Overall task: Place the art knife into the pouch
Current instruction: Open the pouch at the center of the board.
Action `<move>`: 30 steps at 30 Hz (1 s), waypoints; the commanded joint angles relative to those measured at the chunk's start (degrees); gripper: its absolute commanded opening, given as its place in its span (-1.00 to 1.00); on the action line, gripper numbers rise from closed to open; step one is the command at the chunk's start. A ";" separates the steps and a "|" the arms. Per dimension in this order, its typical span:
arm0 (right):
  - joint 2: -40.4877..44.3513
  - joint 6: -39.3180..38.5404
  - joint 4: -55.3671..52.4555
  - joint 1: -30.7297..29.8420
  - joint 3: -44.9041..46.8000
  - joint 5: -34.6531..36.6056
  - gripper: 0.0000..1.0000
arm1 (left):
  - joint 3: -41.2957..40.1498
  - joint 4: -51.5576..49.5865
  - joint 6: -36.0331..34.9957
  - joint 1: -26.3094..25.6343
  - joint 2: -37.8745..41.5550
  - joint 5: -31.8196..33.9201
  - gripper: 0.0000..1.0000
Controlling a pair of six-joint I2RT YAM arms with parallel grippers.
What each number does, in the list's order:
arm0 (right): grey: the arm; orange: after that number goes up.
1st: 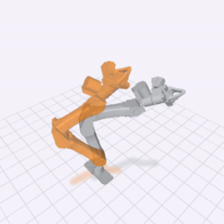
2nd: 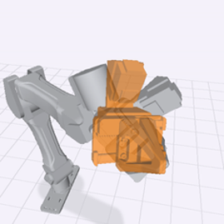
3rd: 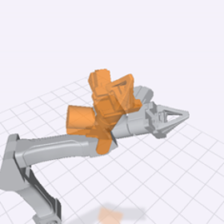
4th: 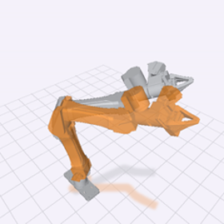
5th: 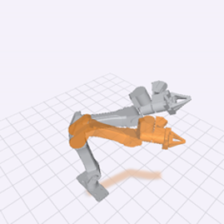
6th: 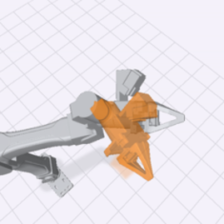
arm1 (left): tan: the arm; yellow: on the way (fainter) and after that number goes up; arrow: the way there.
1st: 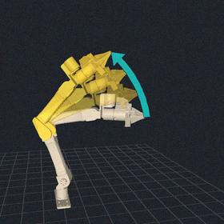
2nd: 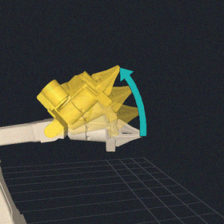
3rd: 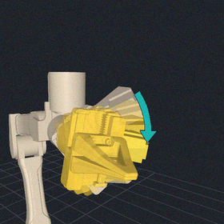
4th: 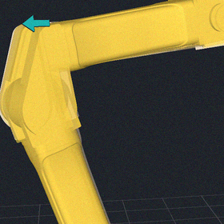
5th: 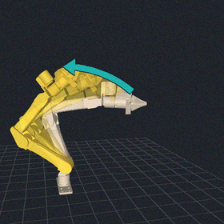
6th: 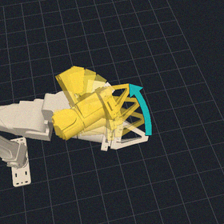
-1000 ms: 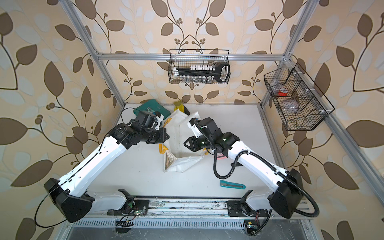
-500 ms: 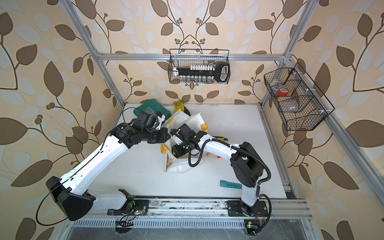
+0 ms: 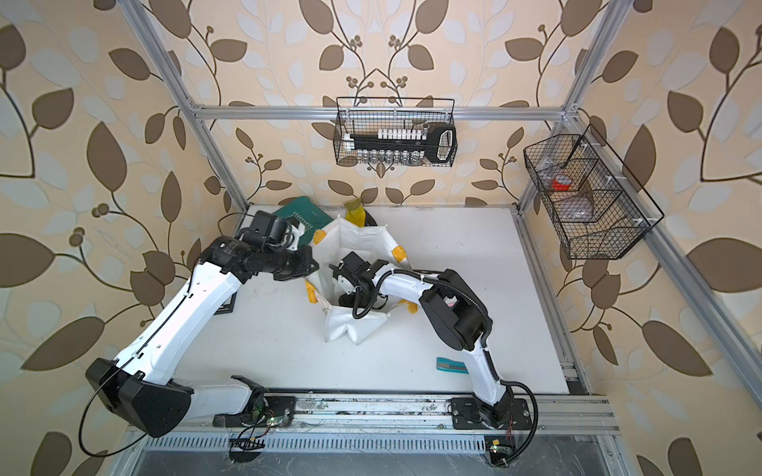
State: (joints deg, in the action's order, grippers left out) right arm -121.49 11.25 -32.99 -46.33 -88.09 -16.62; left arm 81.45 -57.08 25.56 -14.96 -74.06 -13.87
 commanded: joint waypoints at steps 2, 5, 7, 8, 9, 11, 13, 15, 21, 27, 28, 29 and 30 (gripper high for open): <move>-1.62 -2.44 -13.89 0.10 3.13 10.58 -0.10 | 9.34 1.15 -5.53 6.73 6.13 0.90 -1.00; -1.38 -3.36 -16.05 0.63 4.66 11.92 -0.08 | 9.65 -0.69 -6.85 10.71 5.97 1.61 -1.00; -1.06 -4.06 -16.39 0.88 5.67 11.49 -0.07 | 9.43 -0.98 -7.60 14.13 5.58 0.90 -1.00; -0.95 -4.44 -16.57 0.82 6.21 11.27 -0.07 | 9.41 -1.10 -7.97 16.16 5.22 0.29 -1.00; -0.94 -4.80 -16.66 0.87 6.65 11.30 -0.06 | 9.58 -1.10 -8.35 18.00 4.85 -0.56 -1.00; -0.93 -5.31 -16.83 0.98 7.71 11.35 -0.06 | 10.03 -1.23 -9.24 22.05 3.61 -2.61 -1.00; -1.11 -5.53 -17.02 1.10 8.49 11.52 -0.06 | 10.39 -1.19 -9.93 24.33 2.27 -3.83 -1.00; -1.16 -5.53 -16.93 1.08 9.21 11.35 -0.06 | 10.48 -1.15 -10.54 24.65 1.16 -4.51 -1.00; -2.27 -4.68 -16.16 1.07 9.30 9.92 -0.05 | 4.26 3.57 -9.20 24.60 2.44 -12.62 -1.00; -2.57 -3.86 -17.19 -0.73 5.29 7.56 -0.04 | -5.15 9.48 -6.96 22.72 6.30 -17.01 -0.25; -2.64 -3.78 -17.79 -1.11 4.29 7.65 -0.03 | -6.06 10.16 -6.43 22.01 6.62 -17.23 -0.13; -2.74 -3.77 -18.25 -1.46 3.50 7.65 -0.03 | -6.85 10.73 -5.83 21.39 6.82 -17.53 -0.02; -2.86 -3.68 -18.78 -1.82 2.64 7.60 -0.03 | -8.06 11.92 -4.75 20.62 6.91 -18.40 0.05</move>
State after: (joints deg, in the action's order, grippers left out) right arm -119.79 6.85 -41.01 -47.27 -85.93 -12.12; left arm 75.37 -51.35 19.14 7.20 -68.66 -29.17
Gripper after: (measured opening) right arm 0.483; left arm 0.505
